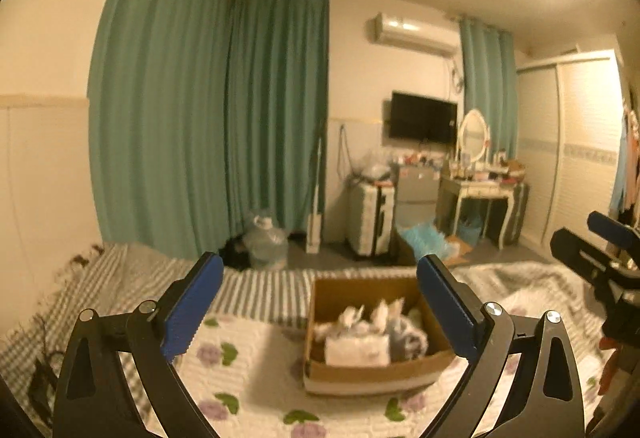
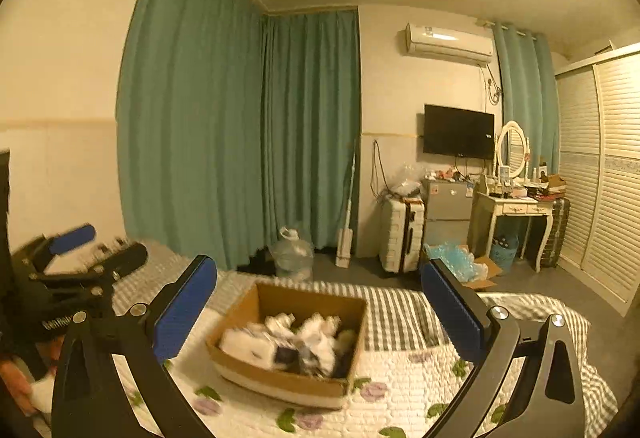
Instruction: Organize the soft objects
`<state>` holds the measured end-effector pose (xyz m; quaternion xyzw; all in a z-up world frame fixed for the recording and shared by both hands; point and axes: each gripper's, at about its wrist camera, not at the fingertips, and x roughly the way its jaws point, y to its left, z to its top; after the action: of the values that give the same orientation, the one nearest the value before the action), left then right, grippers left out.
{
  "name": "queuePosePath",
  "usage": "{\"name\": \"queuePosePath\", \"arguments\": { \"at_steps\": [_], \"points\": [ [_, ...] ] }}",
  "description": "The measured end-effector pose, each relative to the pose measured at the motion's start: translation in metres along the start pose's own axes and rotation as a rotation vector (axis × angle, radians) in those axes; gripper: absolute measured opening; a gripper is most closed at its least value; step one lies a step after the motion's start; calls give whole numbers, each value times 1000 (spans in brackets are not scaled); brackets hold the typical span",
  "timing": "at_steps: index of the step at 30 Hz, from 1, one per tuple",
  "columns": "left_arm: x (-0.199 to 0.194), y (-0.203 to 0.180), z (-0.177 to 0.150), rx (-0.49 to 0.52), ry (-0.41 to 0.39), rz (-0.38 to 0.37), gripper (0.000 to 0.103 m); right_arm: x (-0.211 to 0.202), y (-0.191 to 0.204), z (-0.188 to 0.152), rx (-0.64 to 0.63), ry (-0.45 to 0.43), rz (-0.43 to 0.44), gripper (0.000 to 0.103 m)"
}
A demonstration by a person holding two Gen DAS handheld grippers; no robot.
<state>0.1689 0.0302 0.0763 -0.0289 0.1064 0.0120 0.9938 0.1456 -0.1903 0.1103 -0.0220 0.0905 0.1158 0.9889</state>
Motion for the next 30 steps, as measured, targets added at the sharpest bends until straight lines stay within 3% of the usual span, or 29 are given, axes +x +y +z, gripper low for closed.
{"name": "queuePosePath", "arguments": {
  "at_steps": [4,13,30],
  "points": [
    [18,-12,-27,10,39,27,99,36,-17,-38,70,49,32,103],
    [26,-18,-48,39,109,40,99,63,-29,-62,95,123,34,103],
    [29,-13,-52,16,162,28,99,67,-26,-67,85,152,12,103]
  ]
}}
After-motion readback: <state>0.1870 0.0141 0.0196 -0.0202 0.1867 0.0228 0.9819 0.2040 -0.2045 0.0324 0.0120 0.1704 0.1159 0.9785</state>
